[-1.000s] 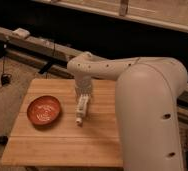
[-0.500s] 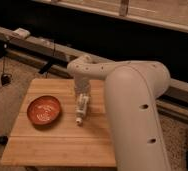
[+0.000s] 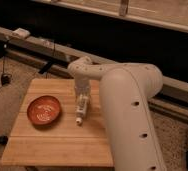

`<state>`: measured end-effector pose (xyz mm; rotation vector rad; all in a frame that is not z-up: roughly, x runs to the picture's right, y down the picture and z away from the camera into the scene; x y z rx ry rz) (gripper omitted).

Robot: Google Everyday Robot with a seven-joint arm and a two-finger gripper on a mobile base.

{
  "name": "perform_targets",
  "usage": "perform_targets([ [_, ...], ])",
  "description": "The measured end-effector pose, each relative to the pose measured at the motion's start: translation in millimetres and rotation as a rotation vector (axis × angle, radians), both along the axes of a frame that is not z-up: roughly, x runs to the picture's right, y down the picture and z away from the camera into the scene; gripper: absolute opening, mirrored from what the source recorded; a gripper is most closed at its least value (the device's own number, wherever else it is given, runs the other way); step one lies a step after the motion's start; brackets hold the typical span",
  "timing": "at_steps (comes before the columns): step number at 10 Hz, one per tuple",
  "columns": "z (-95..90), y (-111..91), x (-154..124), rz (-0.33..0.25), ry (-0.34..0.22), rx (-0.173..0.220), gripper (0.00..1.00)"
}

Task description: Place the bottle in the ceramic bowl

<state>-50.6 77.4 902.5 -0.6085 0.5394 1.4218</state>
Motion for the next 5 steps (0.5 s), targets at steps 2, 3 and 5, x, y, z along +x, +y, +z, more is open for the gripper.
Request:
perform_targets([
  [2, 7.7, 3.4, 3.1, 0.007, 0.001, -0.014, 0.63],
  [3, 10.0, 5.1, 3.1, 0.009, -0.003, -0.022, 0.54],
  [5, 8.1, 4.3, 0.0, 0.010, -0.023, -0.034, 0.35],
])
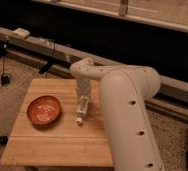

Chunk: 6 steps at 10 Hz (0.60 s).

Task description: Place the bottle in the ceramic bowl

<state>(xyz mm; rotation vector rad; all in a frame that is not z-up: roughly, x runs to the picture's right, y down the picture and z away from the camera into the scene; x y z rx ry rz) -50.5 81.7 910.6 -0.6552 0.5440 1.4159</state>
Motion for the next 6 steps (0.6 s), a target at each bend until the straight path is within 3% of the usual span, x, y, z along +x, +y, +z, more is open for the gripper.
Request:
perform_targets([
  [3, -18.9, -12, -11, -0.005, -0.052, -0.020, 0.06],
  [4, -33.1, -22, -18, -0.016, -0.078, -0.025, 0.00],
  [6, -56.3, -37, -43, -0.052, -0.140, -0.035, 0.00],
])
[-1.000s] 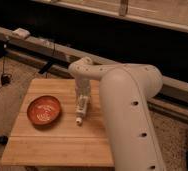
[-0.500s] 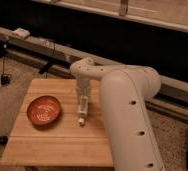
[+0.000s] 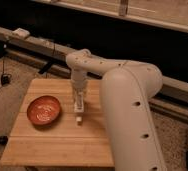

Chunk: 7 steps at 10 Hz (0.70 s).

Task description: Place the bottle in the ceramic bowl

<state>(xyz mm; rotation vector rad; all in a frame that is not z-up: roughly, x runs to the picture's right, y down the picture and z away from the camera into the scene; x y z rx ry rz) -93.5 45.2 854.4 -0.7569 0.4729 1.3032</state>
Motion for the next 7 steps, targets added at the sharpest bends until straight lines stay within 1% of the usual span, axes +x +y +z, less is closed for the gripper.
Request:
perform_targets([
  [2, -18.9, -7, -39, -0.048, -0.092, -0.020, 0.00],
  [4, -36.1, -10, -80, -0.107, -0.199, -0.041, 0.00],
  [6, -44.2, -8, -115, -0.167, -0.291, -0.064, 0.00],
  [7, -45.9, -7, -127, -0.193, -0.324, -0.071, 0.00],
])
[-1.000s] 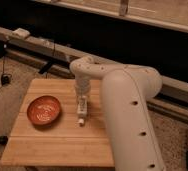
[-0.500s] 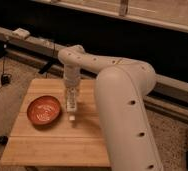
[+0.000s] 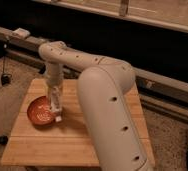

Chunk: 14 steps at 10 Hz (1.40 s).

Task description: Place the bottle in the ceramic bowl

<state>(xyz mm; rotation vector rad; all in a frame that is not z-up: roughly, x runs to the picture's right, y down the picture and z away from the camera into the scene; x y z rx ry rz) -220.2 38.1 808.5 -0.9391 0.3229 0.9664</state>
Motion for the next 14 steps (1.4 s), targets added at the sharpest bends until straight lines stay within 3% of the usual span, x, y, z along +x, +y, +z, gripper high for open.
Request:
perform_targets([
  [3, -1.6, 6, -35, -0.081, -0.096, -0.009, 0.25],
  [8, -7.1, 3, -45, -0.116, -0.140, 0.022, 0.74],
  [9, -9.0, 0, -44, -0.118, -0.142, 0.037, 0.79],
  [12, -15.3, -9, -49, -0.121, -0.158, 0.087, 0.80],
  [14, -14.4, -11, -46, -0.118, -0.155, 0.090, 0.80],
])
